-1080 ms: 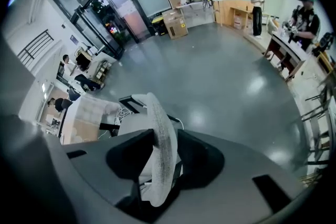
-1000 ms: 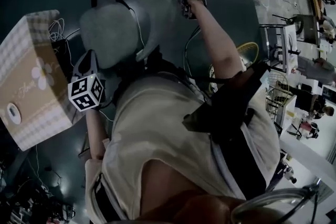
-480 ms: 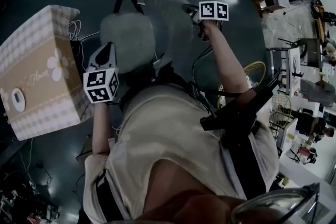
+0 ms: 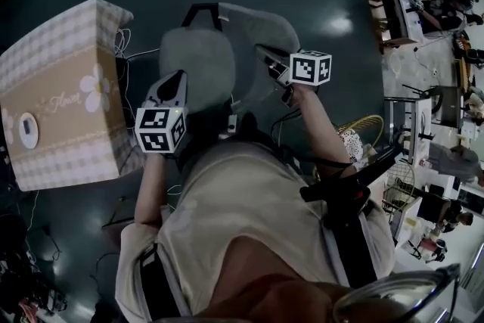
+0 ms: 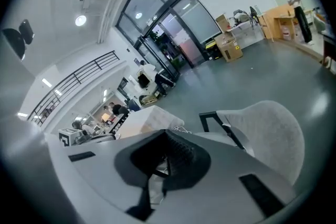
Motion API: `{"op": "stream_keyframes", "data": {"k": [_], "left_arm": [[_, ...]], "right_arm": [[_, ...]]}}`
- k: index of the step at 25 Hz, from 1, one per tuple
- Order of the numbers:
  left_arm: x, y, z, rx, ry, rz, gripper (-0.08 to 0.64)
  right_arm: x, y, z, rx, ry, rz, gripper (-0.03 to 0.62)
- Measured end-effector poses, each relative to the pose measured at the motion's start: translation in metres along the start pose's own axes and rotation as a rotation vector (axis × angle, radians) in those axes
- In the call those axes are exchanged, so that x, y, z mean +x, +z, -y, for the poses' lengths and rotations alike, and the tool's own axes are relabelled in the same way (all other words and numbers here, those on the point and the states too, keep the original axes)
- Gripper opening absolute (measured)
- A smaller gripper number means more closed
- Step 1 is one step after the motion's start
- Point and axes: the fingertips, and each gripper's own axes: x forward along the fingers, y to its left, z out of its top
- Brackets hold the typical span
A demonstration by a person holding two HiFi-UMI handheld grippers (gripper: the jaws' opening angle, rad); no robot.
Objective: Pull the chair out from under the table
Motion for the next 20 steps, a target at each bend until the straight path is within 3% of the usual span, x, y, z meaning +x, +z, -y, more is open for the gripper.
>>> {"op": "stream_keyframes", "data": {"k": [3,8,13,20], "left_arm": [[0.000,0.000,0.017,-0.018,-0.016,-0.003,0.008],[0.016,0.005,0.073,0.036,-0.052,-0.011,0.008],[0.031,0.007,0.145,0.106,-0.090,-0.030,0.008],[0.040,-0.002,0.251,0.183,-0.137,-0.046,0.008]], "right_arm": [[-0.011,-0.005,-0.029,-0.007,0.102,0.046,0.011],[-0.050,-0.025,-0.054,-0.006,0.218,0.088,0.011],[-0.119,-0.051,-0.037,0.056,0.257,0.159,0.011],[-0.236,-0.077,0.008,0.071,0.212,0.262,0.011]]}}
